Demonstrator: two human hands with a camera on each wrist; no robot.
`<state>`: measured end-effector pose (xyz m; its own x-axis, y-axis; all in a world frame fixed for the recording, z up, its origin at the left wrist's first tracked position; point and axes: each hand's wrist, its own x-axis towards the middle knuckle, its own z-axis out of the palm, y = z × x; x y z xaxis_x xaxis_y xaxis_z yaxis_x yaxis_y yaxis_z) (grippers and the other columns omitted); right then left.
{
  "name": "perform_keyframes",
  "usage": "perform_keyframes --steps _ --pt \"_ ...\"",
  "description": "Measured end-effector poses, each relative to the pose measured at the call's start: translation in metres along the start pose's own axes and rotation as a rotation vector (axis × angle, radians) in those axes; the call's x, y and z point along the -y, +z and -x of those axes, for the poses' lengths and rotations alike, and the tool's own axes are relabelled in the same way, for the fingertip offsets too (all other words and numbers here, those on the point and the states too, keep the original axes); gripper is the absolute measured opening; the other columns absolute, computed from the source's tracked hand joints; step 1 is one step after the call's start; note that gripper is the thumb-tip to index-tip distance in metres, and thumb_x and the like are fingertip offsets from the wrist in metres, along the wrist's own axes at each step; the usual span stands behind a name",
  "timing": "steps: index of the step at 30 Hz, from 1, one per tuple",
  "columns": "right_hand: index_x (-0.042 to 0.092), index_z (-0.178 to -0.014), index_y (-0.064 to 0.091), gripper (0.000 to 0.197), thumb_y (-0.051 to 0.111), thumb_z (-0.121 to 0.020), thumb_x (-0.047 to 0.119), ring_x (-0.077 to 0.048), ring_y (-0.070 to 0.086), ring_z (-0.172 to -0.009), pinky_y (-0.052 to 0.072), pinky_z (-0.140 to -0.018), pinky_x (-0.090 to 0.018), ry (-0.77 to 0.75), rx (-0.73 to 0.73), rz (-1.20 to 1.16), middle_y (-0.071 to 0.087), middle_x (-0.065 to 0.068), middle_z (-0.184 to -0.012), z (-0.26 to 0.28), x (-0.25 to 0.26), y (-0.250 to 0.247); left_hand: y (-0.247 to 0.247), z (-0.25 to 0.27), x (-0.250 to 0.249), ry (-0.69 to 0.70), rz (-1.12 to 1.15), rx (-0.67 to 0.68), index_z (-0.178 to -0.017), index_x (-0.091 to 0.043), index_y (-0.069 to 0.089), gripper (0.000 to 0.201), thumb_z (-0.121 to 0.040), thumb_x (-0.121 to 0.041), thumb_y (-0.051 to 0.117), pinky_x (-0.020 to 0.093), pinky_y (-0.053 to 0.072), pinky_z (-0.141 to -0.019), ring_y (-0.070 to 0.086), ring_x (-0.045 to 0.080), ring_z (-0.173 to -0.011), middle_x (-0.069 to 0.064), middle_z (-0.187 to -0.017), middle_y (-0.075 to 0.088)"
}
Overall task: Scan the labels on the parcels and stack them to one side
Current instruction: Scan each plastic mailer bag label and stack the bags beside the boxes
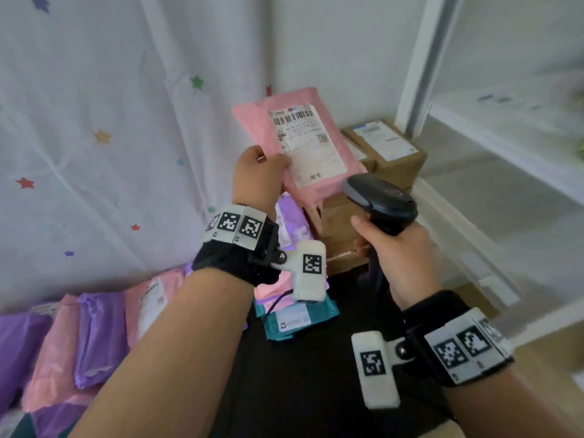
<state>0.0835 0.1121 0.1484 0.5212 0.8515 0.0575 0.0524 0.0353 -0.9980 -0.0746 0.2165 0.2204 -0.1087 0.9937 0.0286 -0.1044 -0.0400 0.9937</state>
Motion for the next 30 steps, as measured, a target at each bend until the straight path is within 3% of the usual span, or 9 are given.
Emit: perform_keyframes --steps 6,9,11,14,17,21,25,27,30 --pt "0.023 -0.064 0.069 0.019 0.080 -0.080 0.026 -0.011 0.065 -0.051 0.053 -0.049 -0.024 -0.022 -0.050 -0.008 0.070 0.001 -0.060 -0.035 0.014 -0.045 0.093 -0.025 -0.008 -0.020 -0.201 0.093 -0.114 -0.001 0.059 0.026 -0.088 -0.005 0.059 0.030 0.059 -0.072 0.068 0.023 -0.089 0.009 -0.107 0.067" --pt "0.022 -0.079 0.071 0.009 0.078 -0.083 0.027 -0.015 0.070 -0.059 0.061 -0.061 -0.036 0.013 -0.035 0.008 0.073 0.000 -0.067 -0.048 0.014 -0.063 0.127 -0.038 -0.004 -0.087 -0.281 0.109 -0.115 0.000 0.058 0.029 -0.088 -0.009 0.062 0.033 0.058 -0.077 0.068 0.024 -0.090 0.010 -0.110 0.067" --pt "0.019 -0.089 0.071 0.011 0.078 -0.083 0.025 -0.017 0.071 -0.063 0.062 -0.067 -0.042 0.031 -0.036 0.001 0.074 -0.001 -0.070 -0.056 0.013 -0.073 0.145 -0.046 -0.001 -0.110 -0.400 0.114 -0.112 -0.001 0.059 0.027 -0.088 -0.014 0.064 0.026 0.056 -0.067 0.066 0.019 -0.080 0.008 -0.101 0.068" --pt "0.016 -0.097 0.070 0.021 0.079 -0.081 0.026 -0.016 0.070 -0.061 0.062 -0.066 -0.040 0.051 -0.041 -0.010 0.073 0.000 -0.069 -0.065 0.009 -0.084 0.163 -0.056 0.006 -0.109 -0.526 0.119 -0.116 -0.004 0.055 0.034 -0.087 -0.017 0.066 0.033 0.057 -0.078 0.066 0.023 -0.092 0.010 -0.110 0.066" --pt "0.017 -0.099 0.070 0.024 0.079 -0.081 0.028 -0.015 0.070 -0.062 0.061 -0.066 -0.035 0.061 -0.029 -0.022 0.072 0.000 -0.069 -0.072 0.004 -0.091 0.174 -0.060 0.011 0.016 -0.692 0.083 -0.122 -0.007 0.045 0.046 -0.084 -0.016 0.069 0.032 0.055 -0.079 0.062 0.023 -0.099 0.007 -0.114 0.060" --pt "0.019 -0.098 0.070 0.021 0.079 -0.081 0.028 -0.017 0.072 -0.068 0.061 -0.073 -0.037 0.065 -0.020 -0.023 0.073 -0.002 -0.074 -0.077 0.000 -0.095 0.178 -0.058 0.015 0.288 -0.916 -0.045 -0.139 -0.011 0.030 0.077 -0.076 -0.018 0.073 0.036 0.046 -0.095 0.045 0.025 -0.117 0.009 -0.131 0.042" --pt "0.017 -0.095 0.070 0.018 0.078 -0.082 0.025 -0.016 0.072 -0.067 0.061 -0.071 -0.033 0.066 -0.009 -0.032 0.073 -0.003 -0.073 -0.080 -0.005 -0.096 0.174 -0.053 0.021 0.570 -1.164 0.036 -0.111 -0.018 0.061 0.024 -0.091 -0.029 0.053 0.037 0.040 -0.096 0.046 0.024 -0.110 0.004 -0.116 0.056" --pt "0.016 -0.094 0.070 0.016 0.078 -0.082 0.024 -0.017 0.071 -0.068 0.060 -0.069 -0.030 0.069 -0.005 -0.031 0.073 -0.004 -0.074 -0.080 -0.007 -0.096 0.175 -0.052 0.024 0.583 -1.311 0.123 -0.078 -0.020 0.057 0.028 -0.096 -0.030 0.039 0.039 0.041 -0.095 0.047 0.022 -0.095 0.002 -0.094 0.059" --pt "0.017 -0.090 0.070 0.012 0.077 -0.083 0.024 -0.017 0.071 -0.067 0.057 -0.067 -0.029 0.071 0.005 -0.029 0.072 -0.004 -0.072 -0.079 -0.008 -0.096 0.175 -0.052 0.027 0.501 -1.412 0.234 -0.075 -0.023 0.049 0.033 -0.098 -0.032 0.029 0.044 0.039 -0.098 0.046 0.020 -0.089 -0.001 -0.084 0.053"
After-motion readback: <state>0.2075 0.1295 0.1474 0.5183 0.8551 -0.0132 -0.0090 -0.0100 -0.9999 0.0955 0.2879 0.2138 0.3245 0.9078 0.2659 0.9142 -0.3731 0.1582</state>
